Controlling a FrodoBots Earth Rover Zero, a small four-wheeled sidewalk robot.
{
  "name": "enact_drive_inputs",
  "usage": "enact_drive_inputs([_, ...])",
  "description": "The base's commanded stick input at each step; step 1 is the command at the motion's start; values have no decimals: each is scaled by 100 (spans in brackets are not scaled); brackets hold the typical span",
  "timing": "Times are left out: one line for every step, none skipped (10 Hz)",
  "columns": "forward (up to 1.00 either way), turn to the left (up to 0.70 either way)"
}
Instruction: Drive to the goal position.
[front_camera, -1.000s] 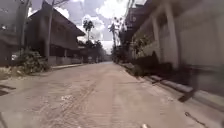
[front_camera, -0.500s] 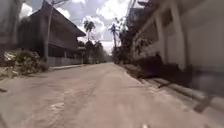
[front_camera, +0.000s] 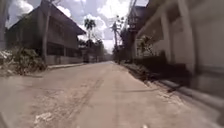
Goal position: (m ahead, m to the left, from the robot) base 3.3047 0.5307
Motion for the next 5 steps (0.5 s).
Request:
enact_drive_inputs([70, 0])
enact_drive_inputs([70, 0])
enact_drive_inputs([70, 0])
enact_drive_inputs([70, 0])
enact_drive_inputs([70, 0])
